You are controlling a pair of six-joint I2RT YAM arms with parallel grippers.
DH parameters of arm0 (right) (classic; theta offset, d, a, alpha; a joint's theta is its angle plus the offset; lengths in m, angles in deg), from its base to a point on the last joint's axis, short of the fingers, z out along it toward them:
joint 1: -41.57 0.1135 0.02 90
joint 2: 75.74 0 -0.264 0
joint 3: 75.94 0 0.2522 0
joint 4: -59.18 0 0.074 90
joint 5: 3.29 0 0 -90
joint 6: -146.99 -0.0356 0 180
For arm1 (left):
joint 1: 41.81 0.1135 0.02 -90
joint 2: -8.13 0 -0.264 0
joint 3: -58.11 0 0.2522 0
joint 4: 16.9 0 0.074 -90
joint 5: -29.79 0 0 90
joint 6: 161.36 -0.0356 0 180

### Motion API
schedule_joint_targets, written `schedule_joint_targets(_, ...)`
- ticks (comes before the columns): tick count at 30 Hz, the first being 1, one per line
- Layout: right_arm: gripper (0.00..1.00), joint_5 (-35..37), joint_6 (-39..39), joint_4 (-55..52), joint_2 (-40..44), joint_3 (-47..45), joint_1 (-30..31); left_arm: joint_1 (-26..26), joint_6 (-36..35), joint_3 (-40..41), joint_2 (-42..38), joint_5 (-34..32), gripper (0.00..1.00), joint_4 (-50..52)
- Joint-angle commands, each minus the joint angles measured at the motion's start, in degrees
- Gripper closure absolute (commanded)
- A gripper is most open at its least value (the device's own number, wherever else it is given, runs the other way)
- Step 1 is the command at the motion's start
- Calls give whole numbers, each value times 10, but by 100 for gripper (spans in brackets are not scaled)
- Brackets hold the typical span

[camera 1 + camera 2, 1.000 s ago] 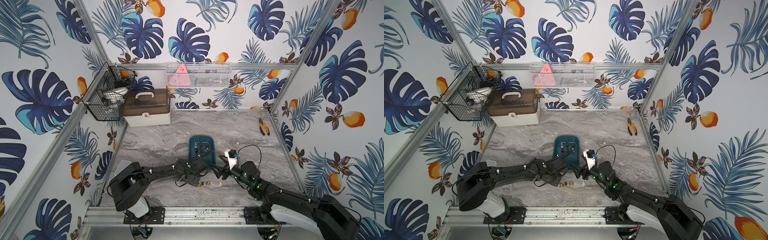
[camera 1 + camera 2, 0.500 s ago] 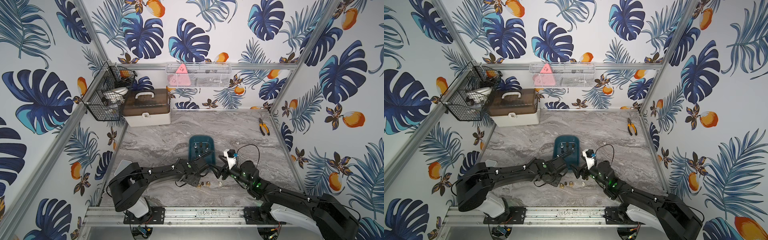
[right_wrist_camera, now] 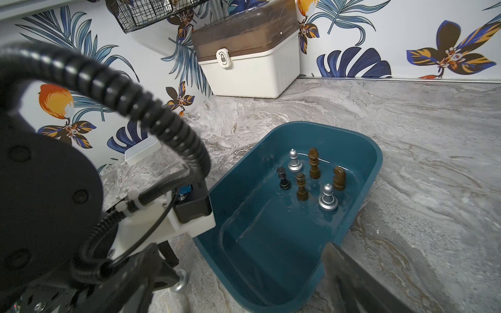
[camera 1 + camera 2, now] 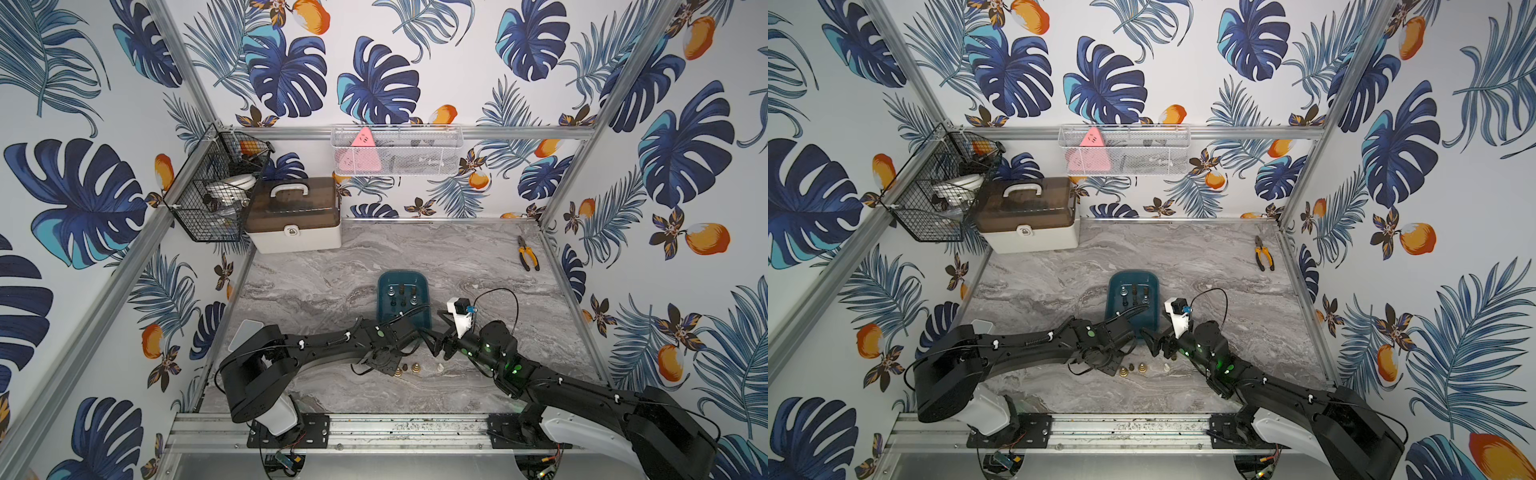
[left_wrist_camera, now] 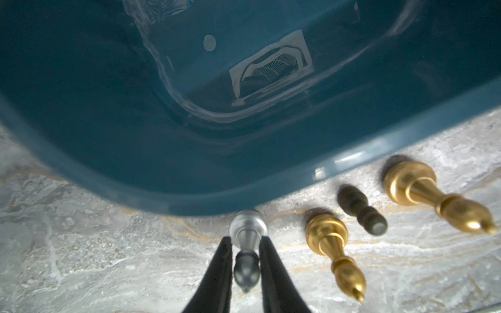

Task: Put the chess pieces into the storage box
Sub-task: Pick up the chess piece at the center of the board, then place the chess piece in the storage box.

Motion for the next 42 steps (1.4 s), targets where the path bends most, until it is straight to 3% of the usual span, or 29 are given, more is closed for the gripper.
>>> schedule_joint_targets(1,5,3,-1,1,0,5,1,-1,-1,-5,2,-13,77,4)
schedule_joint_targets(4,5,5,-1,0,0,4,0,-1,-1,-7,2,-13,83,4)
schedule_joint_targets(11,4,9,-1,0,6,2,1,-1,-2,-22,-13,-22,87,29)
schedule_joint_targets(16,4,28,-3,4,27,-9,0,5,-9,-90,-40,-47,87,105)
schedule_joint_targets(21,4,49,-5,4,50,-21,0,62,-42,-166,-36,-18,87,145)
schedule_joint_targets(27,4,50,-5,1,50,-20,1,126,-102,-229,31,5,88,109)
schedule_joint_targets(42,3,50,-5,3,29,-12,0,139,-138,-306,182,-12,88,62)
